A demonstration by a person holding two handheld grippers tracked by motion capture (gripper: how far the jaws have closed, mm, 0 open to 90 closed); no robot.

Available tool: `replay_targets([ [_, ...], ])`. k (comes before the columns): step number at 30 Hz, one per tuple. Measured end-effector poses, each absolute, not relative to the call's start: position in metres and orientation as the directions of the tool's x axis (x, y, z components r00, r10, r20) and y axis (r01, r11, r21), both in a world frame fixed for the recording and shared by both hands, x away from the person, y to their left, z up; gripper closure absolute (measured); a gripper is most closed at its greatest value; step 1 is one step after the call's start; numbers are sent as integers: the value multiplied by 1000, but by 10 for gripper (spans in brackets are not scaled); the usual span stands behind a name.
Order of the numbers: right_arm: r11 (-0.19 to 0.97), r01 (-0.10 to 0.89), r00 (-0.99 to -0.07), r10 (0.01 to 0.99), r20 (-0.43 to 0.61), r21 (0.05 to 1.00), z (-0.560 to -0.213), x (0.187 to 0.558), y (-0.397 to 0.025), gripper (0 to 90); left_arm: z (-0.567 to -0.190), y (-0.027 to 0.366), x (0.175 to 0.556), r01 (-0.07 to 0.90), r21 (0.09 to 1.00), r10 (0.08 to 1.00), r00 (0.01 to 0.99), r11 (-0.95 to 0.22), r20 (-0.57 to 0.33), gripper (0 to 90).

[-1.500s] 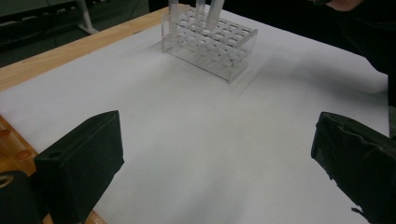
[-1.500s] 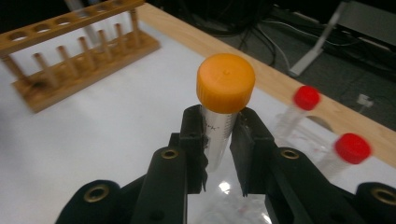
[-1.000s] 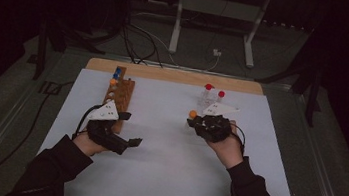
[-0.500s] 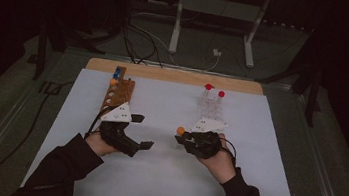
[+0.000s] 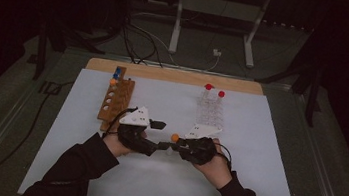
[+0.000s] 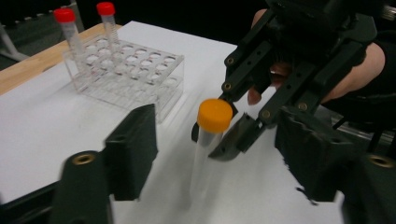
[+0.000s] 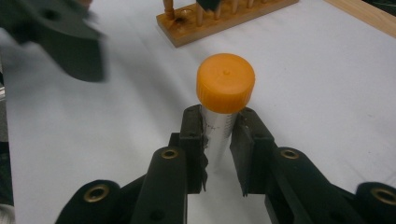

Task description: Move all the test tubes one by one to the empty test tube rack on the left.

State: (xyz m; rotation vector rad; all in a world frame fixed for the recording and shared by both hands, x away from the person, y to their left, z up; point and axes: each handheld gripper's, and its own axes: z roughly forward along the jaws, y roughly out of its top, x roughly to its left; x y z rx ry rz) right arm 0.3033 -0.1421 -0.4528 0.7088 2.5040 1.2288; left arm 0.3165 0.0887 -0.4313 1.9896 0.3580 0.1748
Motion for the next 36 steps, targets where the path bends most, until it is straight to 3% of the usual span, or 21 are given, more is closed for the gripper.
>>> replay_targets([
  [9, 520, 306, -851, 524, -16, 797, -451, 302, -142, 750, -435, 77, 319, 156, 899, 321, 947, -409, -18, 558],
  [16, 519, 302, -854, 521, -15, 800, -450, 300, -141, 750, -436, 70, 320, 140, 894, 311, 950, -426, 0, 670],
  [30, 493, 310, -848, 530, 2, 813, -447, 301, -144, 736, -432, 69, 321, 118, 894, 314, 949, -433, 27, 719],
  [36, 447, 304, -833, 553, 7, 841, -441, 300, -151, 561, -424, 81, 324, 127, 905, 353, 935, -407, 28, 720],
])
